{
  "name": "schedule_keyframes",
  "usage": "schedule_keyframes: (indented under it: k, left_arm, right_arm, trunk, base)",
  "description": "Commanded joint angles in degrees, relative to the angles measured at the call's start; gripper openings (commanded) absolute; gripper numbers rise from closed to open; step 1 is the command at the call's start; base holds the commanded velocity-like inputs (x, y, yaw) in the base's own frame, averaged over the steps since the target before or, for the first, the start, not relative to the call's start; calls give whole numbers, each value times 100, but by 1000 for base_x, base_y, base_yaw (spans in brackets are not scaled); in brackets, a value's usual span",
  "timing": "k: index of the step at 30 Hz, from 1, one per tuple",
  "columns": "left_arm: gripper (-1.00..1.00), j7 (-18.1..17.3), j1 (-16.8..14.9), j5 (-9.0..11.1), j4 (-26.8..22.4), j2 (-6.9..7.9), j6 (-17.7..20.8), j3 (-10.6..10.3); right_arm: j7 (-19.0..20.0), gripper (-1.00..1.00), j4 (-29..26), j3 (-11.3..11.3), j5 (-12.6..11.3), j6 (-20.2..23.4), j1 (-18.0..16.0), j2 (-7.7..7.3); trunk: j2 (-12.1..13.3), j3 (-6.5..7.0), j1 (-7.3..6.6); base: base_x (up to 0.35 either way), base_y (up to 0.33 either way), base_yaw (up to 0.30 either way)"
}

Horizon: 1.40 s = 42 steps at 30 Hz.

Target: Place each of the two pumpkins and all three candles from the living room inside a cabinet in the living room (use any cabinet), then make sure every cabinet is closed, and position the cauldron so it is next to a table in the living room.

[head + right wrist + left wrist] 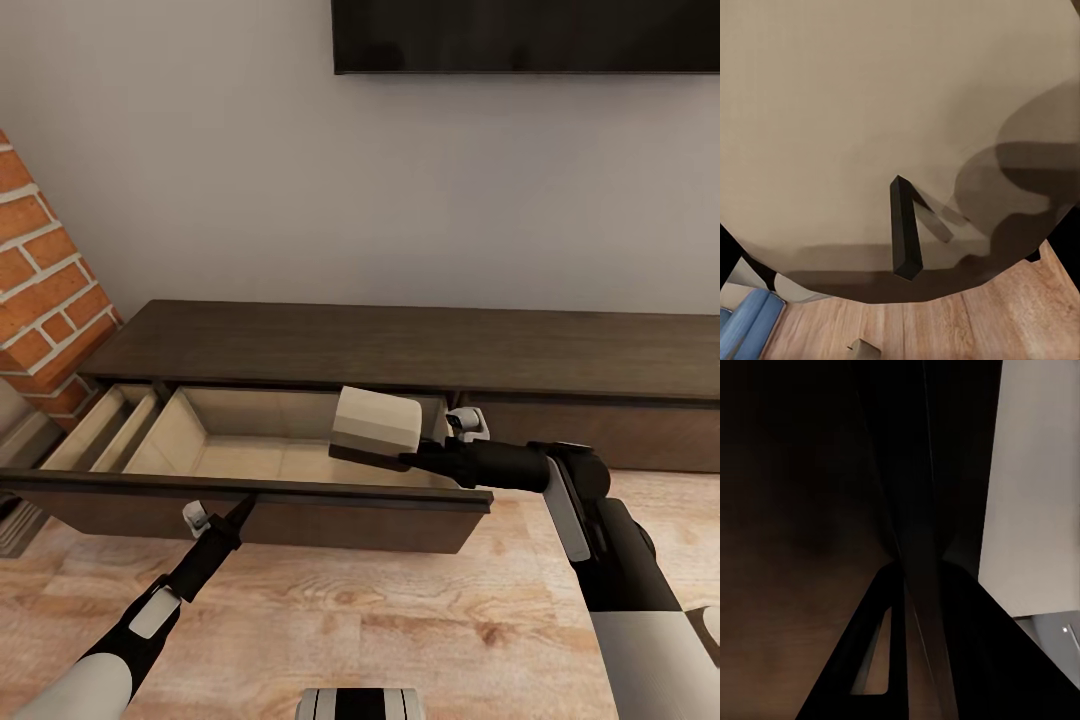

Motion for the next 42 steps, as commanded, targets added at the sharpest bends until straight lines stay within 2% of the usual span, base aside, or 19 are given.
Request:
schedule_keyframes:
  k: [1, 10, 11, 42]
  left_arm:
    - [-100, -1, 1, -82, 147, -5, 32, -128]
    - [-100, 6, 1, -82, 150, -5, 39, -125]
    - [100, 7, 1, -82, 152, -5, 39, -124]
    - [100, 17, 1, -77, 158, -5, 33, -121]
  right_arm:
    - [-1, -100, 0, 4, -25, 38, -2, -4]
    - [-1, -100, 0, -2, -25, 38, -2, -4]
    - [-1, -100, 0, -3, -25, 38, -2, -4]
    - [-1, -100, 0, -5, -25, 38, -2, -10]
  trunk:
    - [-1, -5, 0]
    - [-1, -5, 0]
    - [-1, -5, 0]
    - [-1, -5, 0]
  base:
    - [0, 0, 0]
    - [0, 0, 0]
    - [0, 0, 0]
    - [-40, 0, 0]
